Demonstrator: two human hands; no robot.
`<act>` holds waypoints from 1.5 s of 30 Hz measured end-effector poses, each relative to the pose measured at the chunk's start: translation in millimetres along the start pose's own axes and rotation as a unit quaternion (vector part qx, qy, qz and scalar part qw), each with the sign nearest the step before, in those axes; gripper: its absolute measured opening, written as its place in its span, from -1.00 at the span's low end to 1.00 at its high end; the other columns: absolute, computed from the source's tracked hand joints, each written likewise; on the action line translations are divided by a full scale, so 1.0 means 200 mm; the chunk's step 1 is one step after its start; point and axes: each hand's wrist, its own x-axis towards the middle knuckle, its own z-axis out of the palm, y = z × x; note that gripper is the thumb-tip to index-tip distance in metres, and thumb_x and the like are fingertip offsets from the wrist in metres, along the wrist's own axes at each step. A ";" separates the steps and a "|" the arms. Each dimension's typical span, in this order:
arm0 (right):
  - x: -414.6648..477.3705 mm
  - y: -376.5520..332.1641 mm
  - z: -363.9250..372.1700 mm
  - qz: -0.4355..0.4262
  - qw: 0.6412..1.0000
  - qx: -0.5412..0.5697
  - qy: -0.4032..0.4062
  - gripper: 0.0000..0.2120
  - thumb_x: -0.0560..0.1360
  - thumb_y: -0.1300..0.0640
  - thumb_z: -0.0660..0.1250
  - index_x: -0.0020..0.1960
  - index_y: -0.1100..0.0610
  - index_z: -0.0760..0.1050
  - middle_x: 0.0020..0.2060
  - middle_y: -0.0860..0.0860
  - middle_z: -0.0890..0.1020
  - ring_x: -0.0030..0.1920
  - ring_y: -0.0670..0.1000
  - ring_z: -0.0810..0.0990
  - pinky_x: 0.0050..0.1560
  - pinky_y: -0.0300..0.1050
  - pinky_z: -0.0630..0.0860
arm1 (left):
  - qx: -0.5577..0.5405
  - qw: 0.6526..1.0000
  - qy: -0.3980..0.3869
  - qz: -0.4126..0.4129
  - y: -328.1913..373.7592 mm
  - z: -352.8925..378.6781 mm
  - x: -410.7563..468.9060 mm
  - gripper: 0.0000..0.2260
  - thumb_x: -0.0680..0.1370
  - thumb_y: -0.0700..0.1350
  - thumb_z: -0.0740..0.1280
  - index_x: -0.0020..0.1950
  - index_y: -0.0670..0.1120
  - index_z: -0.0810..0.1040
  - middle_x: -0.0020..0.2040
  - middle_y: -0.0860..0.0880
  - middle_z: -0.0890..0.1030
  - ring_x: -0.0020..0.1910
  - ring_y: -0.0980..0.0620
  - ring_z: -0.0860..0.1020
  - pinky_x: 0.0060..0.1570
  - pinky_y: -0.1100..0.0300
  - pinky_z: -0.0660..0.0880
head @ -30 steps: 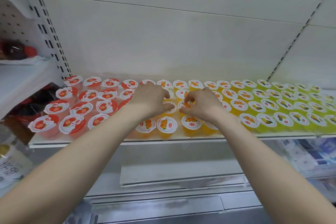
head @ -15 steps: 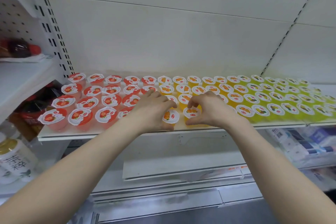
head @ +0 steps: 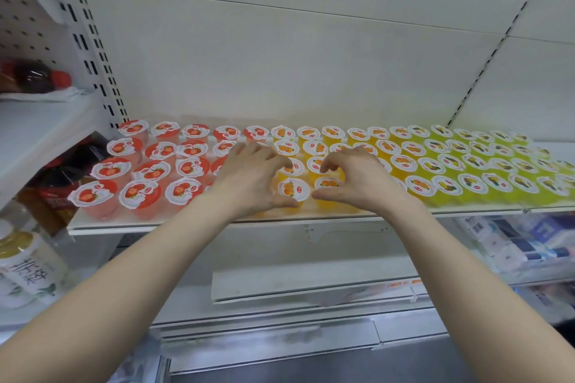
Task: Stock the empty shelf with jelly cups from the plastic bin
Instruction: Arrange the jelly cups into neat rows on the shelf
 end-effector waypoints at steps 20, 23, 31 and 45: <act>0.10 -0.42 0.12 -0.143 0.988 0.036 -0.042 -0.59 0.31 -0.19 0.45 0.10 -0.07 0.54 -0.04 -0.12 0.58 0.06 0.03 0.44 0.07 0.02 0.43 | -0.009 0.999 0.043 -0.030 -0.31 0.02 -0.30 -0.48 0.34 0.35 0.32 0.20 0.12 0.54 0.15 0.09 0.57 0.16 -0.02 0.47 0.19 0.00 0.37; 0.10 -0.41 0.12 -0.132 0.990 0.030 -0.039 -0.60 0.30 -0.14 0.44 0.10 -0.07 0.54 -0.04 -0.10 0.59 0.04 0.03 0.43 0.05 0.01 0.45 | -0.001 0.998 0.045 -0.032 -0.33 0.01 -0.32 -0.56 0.38 0.25 0.40 0.20 0.12 0.56 0.15 0.09 0.57 0.15 -0.01 0.47 0.18 0.01 0.37; 0.14 -0.38 0.10 -0.115 0.992 0.049 -0.025 -0.58 0.34 -0.33 0.38 0.06 -0.09 0.58 -0.05 -0.14 0.60 0.03 -0.02 0.44 0.06 -0.01 0.44 | -0.016 0.997 0.043 -0.069 -0.33 -0.02 -0.25 -0.41 0.43 0.44 0.03 0.16 0.12 0.59 0.14 0.09 0.58 0.16 0.00 0.48 0.18 0.02 0.40; 0.66 -0.35 0.16 -0.025 0.998 -0.031 0.043 -0.62 0.56 -0.08 0.27 0.34 0.01 0.48 0.18 0.03 0.61 0.22 0.14 0.46 0.16 0.05 0.40 | 0.018 0.992 0.010 -0.122 -0.61 -0.04 0.17 -0.67 0.61 0.06 0.25 0.34 0.03 0.51 0.23 -0.08 0.56 0.22 -0.16 0.46 0.12 0.00 0.45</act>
